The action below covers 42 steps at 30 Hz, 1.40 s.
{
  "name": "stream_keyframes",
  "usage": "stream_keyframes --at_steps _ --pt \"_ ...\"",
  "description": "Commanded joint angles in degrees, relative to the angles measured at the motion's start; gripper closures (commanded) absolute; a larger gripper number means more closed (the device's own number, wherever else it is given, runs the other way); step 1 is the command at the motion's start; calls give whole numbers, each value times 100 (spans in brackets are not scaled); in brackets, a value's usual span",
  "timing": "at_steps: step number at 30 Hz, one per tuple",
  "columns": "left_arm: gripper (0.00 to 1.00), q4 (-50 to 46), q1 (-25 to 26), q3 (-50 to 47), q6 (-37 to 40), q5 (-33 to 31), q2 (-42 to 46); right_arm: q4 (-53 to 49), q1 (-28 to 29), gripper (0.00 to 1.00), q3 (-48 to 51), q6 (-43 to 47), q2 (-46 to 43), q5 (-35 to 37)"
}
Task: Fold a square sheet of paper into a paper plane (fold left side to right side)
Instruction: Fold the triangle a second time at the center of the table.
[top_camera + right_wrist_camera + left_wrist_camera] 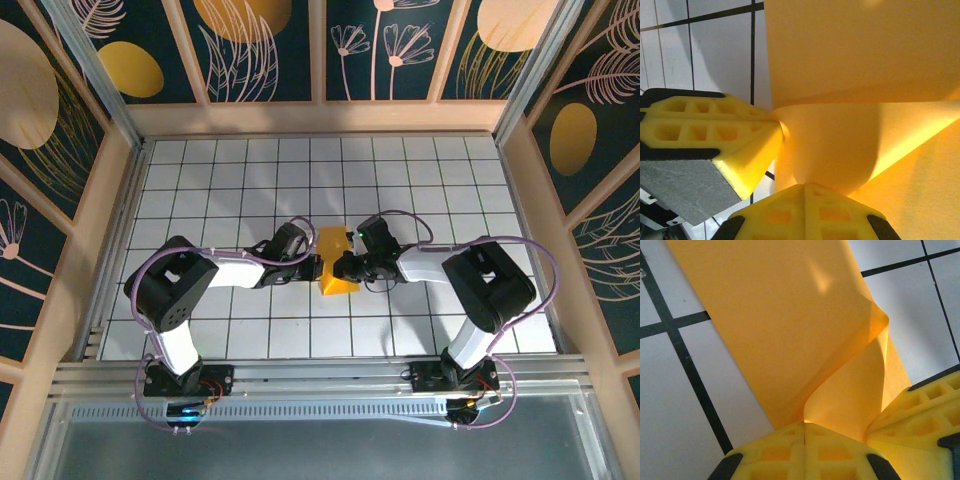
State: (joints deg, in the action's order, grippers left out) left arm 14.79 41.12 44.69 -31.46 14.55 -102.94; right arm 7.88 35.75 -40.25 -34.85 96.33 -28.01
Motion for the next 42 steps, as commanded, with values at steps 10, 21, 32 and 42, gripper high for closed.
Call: stream_keyframes --at_steps 10,21,32,42 --pt "100 -468 -46 63 123 -155 -244 -273 40 100 -53 120 130 208" --pt "87 -372 -45 187 -139 -114 114 -436 42 100 50 42 192 331" --pt "78 -942 -45 117 -281 -370 1384 -366 44 100 88 -4 205 296" --pt "94 782 33 -982 -1534 1344 1645 -375 46 100 87 15 226 279"
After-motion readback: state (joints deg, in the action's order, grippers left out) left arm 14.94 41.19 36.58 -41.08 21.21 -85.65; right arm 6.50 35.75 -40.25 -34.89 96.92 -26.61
